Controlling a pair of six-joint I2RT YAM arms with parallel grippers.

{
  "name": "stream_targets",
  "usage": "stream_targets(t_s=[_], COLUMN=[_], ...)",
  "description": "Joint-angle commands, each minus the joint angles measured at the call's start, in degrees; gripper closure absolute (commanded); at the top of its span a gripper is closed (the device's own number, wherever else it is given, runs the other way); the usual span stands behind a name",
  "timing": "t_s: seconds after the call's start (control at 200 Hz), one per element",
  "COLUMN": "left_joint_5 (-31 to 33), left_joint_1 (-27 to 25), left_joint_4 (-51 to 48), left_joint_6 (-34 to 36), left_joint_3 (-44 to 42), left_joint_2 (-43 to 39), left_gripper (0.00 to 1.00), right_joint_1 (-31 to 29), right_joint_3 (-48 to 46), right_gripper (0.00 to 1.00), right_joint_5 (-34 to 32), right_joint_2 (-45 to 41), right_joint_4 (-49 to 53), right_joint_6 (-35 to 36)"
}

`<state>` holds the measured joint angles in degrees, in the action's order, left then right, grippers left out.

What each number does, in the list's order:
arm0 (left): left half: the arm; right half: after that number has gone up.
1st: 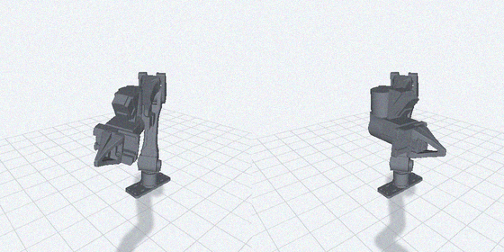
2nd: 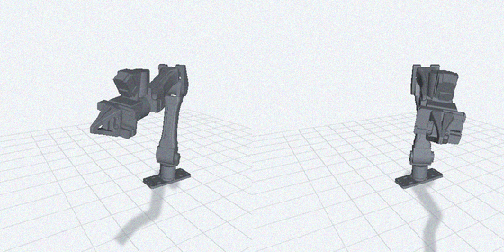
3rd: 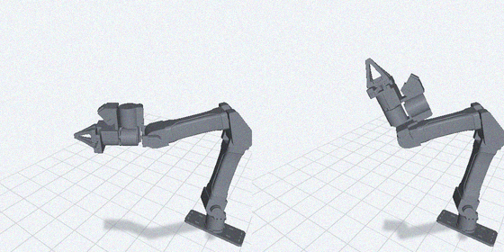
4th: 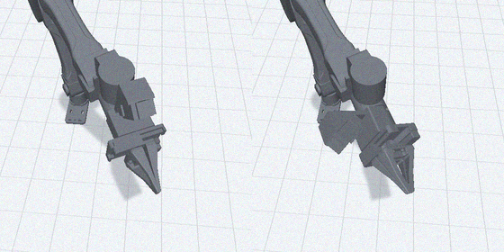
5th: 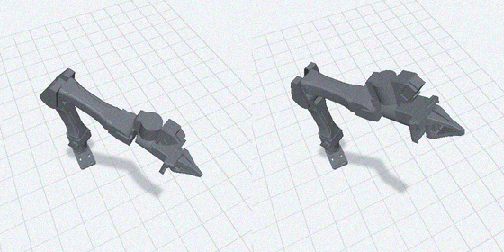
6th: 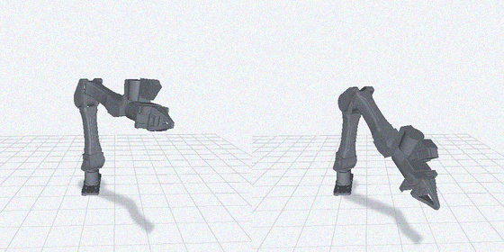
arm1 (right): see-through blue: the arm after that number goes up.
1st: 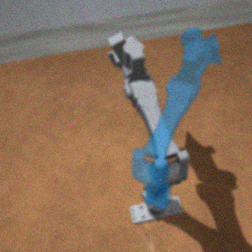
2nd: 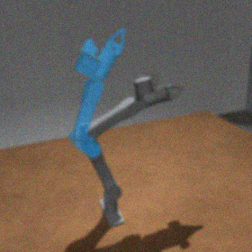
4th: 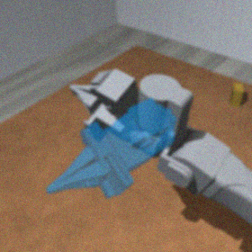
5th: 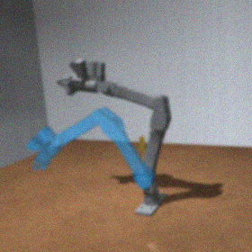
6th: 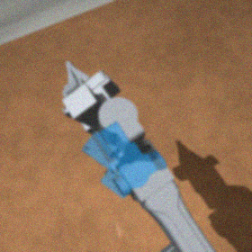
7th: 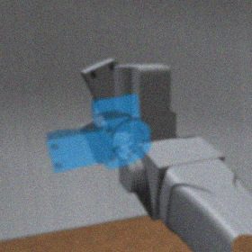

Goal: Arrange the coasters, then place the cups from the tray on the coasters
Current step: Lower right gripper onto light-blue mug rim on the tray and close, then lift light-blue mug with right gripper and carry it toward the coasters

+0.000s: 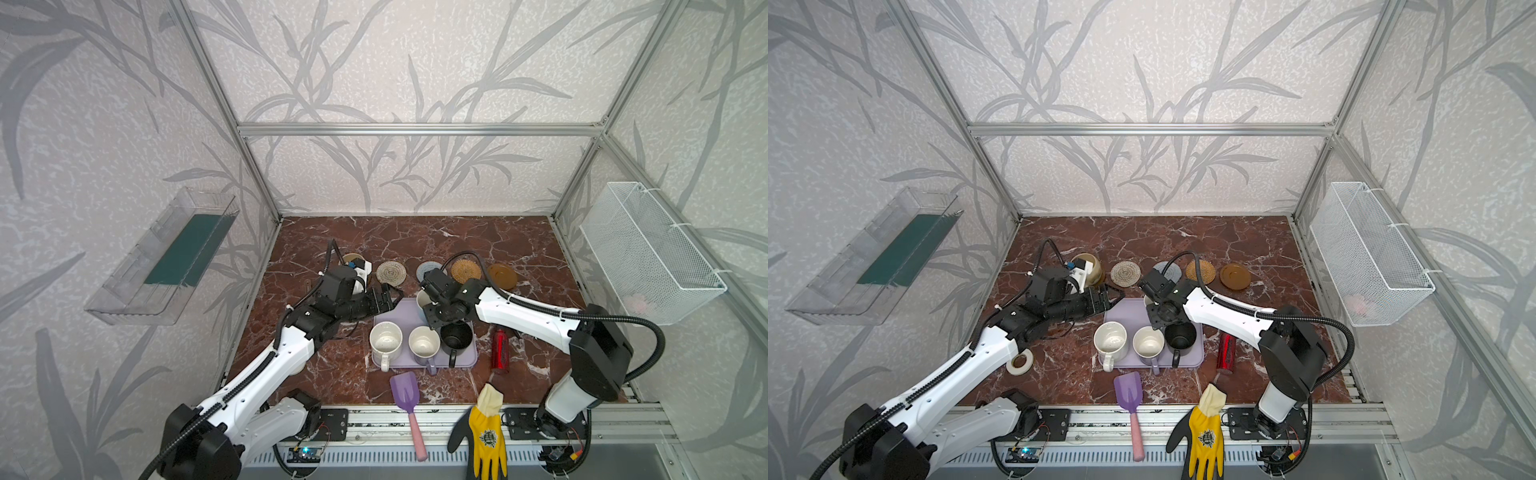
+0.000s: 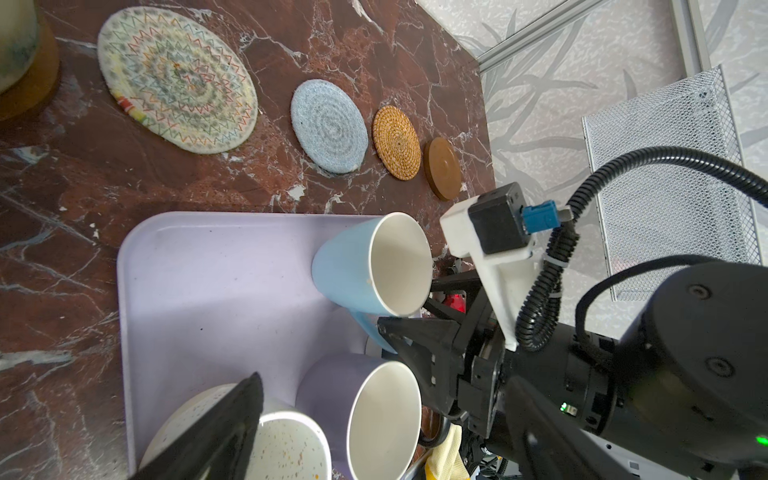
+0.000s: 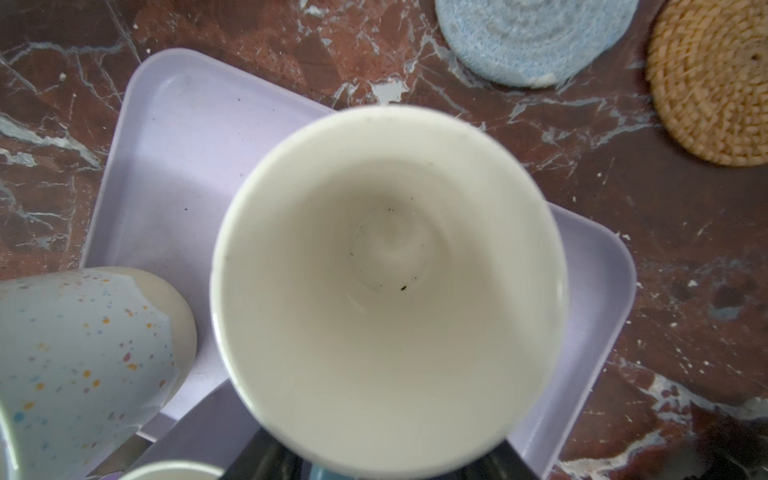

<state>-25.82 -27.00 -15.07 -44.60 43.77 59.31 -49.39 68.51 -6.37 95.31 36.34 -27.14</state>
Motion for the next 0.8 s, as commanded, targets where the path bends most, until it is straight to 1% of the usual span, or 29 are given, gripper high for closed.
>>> stream_targets(t_s=[0.0,0.21,0.42,0.485,0.795], left_joint_5=[-0.2,-0.4,-0.3,-0.3,-0.4], left_joint_1=[-0.2,-0.2,-0.2,-0.2,-0.2], left_joint_4=[1.5,1.6,1.6,1.6,1.8], left_joint_6=[-0.6,-0.6,-0.5,-0.5,-0.5], left_joint_3=[0.1,-0.1,-0.5,-0.5,-0.5], left_joint_2=[-0.1,0.0,-0.6,-0.7,-0.7], left_gripper=[0.07,0.07,0.07,0.07,0.07], right_joint_1=[0.1,0.1,0.1,0.1,0.1], right_joint_3=[1.5,1.8,2.3,2.2,1.7], right_gripper=[0.48,0.54,0.57,0.59,0.74], right_joint_5=[1.4,1.1,0.1,-0.1,-0.3], right_joint_2=[0.8,1.5,2.2,3.8,4.0], right_joint_4=[-1.4,-2.0,-1.4,-1.5,-3.6], right_joint_6=[0.5,-0.1,-0.6,-0.6,-1.2])
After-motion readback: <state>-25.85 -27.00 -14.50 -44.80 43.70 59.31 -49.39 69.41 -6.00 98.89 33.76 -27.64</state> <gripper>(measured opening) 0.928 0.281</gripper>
